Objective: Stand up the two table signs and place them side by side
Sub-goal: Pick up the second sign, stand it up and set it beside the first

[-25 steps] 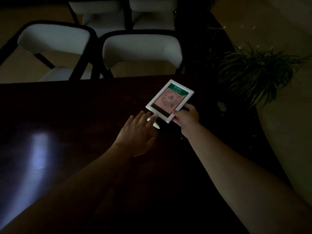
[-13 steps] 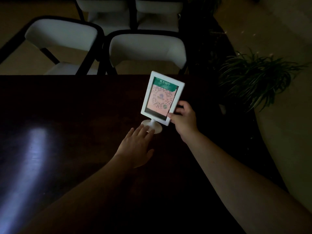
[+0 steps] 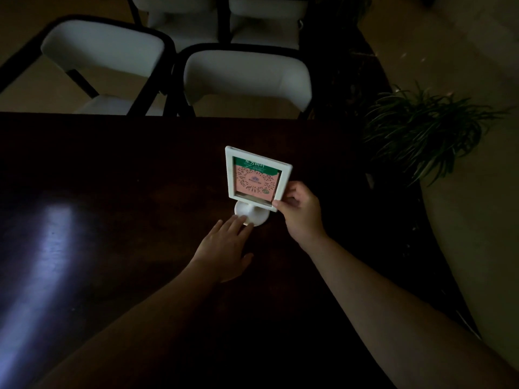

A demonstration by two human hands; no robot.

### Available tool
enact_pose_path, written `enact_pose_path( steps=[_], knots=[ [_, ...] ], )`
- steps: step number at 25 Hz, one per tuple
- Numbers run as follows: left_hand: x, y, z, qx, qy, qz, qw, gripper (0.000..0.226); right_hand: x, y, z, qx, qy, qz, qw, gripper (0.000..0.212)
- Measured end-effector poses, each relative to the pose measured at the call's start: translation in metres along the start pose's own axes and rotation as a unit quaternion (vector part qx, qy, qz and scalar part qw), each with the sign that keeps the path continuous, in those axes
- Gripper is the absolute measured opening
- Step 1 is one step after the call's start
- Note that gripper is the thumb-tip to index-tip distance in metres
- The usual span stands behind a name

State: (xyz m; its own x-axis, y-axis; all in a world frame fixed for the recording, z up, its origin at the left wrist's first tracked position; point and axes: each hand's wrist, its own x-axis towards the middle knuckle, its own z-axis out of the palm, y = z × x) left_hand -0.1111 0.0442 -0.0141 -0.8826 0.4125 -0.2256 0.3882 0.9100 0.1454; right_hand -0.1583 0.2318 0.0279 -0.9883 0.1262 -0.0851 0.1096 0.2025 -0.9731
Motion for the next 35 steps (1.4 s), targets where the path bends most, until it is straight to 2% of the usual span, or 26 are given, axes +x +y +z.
enact_pose_path(
  steps=[6, 8, 10, 13, 16, 19, 21, 24, 35],
  knots=[
    [-0.002, -0.004, 0.000, 0.000, -0.003, -0.005, 1.000, 0.078, -0.006, 0.004, -0.004, -0.014, -0.024, 0.007, 1.000, 0.029],
    [-0.001, -0.005, -0.001, -0.001, -0.005, -0.017, 1.000, 0.079, -0.011, 0.011, -0.006, -0.074, -0.036, 0.016, 0.996, 0.023],
    [-0.001, -0.006, -0.002, 0.003, -0.005, -0.035, 0.999, 0.081, -0.017, 0.021, -0.010, -0.173, -0.048, 0.026, 0.983, 0.025],
    [-0.001, -0.007, -0.001, 0.016, -0.001, -0.062, 0.998, 0.085, -0.025, 0.034, -0.012, -0.329, -0.115, 0.018, 0.937, 0.037],
    [0.003, -0.006, 0.001, 0.023, -0.007, -0.077, 0.997, 0.088, -0.031, 0.040, -0.007, -0.420, -0.199, -0.042, 0.885, 0.050],
    [0.007, -0.004, 0.005, 0.016, -0.009, -0.080, 0.997, 0.092, -0.034, 0.042, -0.004, -0.493, -0.231, -0.098, 0.833, 0.057],
    [0.008, -0.004, 0.010, 0.017, -0.010, -0.075, 0.997, 0.092, -0.034, 0.043, -0.002, -0.535, -0.247, -0.104, 0.801, 0.060],
    [0.007, -0.006, 0.018, 0.025, -0.019, -0.072, 0.997, 0.094, -0.032, 0.045, 0.001, -0.560, -0.264, -0.100, 0.779, 0.061],
    [-0.028, -0.025, 0.018, 0.020, -0.038, -0.074, 0.996, 0.109, -0.051, 0.049, 0.028, -0.596, -0.276, -0.116, 0.745, 0.073]
  ],
)
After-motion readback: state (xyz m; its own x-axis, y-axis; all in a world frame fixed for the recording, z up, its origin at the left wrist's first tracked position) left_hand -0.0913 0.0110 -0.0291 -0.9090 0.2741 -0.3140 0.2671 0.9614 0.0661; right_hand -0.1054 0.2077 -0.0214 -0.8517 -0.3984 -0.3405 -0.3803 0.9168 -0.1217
